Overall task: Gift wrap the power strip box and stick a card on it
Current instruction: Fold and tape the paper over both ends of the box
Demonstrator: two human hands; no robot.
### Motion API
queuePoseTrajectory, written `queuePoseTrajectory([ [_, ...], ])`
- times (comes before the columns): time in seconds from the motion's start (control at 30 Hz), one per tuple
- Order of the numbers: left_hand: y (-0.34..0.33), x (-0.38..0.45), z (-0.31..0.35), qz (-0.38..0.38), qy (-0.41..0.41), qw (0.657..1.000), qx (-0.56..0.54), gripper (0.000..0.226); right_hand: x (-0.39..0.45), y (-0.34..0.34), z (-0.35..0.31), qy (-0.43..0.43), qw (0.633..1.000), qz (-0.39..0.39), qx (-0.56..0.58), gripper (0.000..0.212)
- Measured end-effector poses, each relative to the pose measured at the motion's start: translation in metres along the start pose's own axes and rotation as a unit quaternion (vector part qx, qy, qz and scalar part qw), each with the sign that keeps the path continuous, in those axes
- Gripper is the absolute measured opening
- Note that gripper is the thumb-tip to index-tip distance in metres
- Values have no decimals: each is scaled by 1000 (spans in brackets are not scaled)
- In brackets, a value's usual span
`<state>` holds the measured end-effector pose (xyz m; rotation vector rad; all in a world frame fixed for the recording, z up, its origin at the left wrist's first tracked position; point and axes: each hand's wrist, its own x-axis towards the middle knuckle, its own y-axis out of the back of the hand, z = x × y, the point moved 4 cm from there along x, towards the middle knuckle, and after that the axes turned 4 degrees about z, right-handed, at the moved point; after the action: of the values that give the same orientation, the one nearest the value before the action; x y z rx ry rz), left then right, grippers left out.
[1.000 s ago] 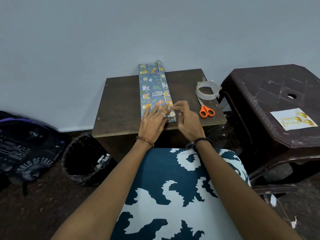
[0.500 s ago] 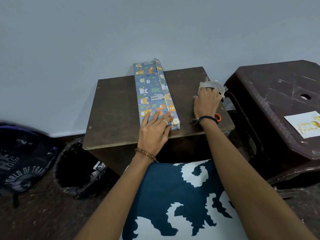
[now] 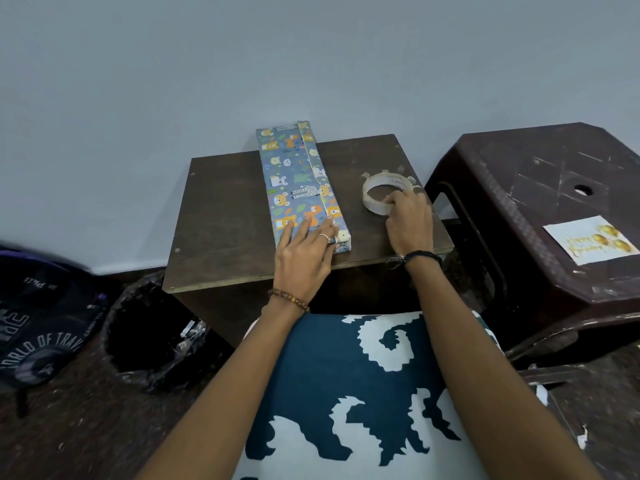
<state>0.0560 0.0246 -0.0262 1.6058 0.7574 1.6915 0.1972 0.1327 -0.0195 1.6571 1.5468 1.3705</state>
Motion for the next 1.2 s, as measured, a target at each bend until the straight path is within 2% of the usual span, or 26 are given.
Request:
queuePoseTrajectory([
  [0.17,2,-1,1,8,28,999,44,22,1,0,-1,-18,1000,19,3,31],
  [0.27,3,-1,2,17,40,997,61,26,6,-4,-13,12,998,64,13,32],
  [0.37,8,2,5,35,49,996,72,16,15,-11,-25,35,995,89,10,36],
  [0.47,5,4,4,29,54,995,78,17,25,-20,-32,28,997,71,-6,36],
  [0.57,2,5,4,7,60,996,69,33,31,-25,-36,17,998,55,-39,24],
  [0.7,4,7,6,17,54,995,77,21,28,-25,-46,34,997,54,-36,19],
  [0.87,4,5,6,18,57,996,73,16,22,-25,-56,89,990,6,-106,24],
  [0.97,-1,4,3,-14,56,996,64,34,22,-24,-57,102,983,-4,-154,31],
  [1.03,-3,3,2,-25,55,996,62,36,22,-23,-57,108,978,-11,-180,32],
  [1.2,-4,3,3,-30,48,996,72,28,20,-20,-62,128,968,-8,-216,29],
])
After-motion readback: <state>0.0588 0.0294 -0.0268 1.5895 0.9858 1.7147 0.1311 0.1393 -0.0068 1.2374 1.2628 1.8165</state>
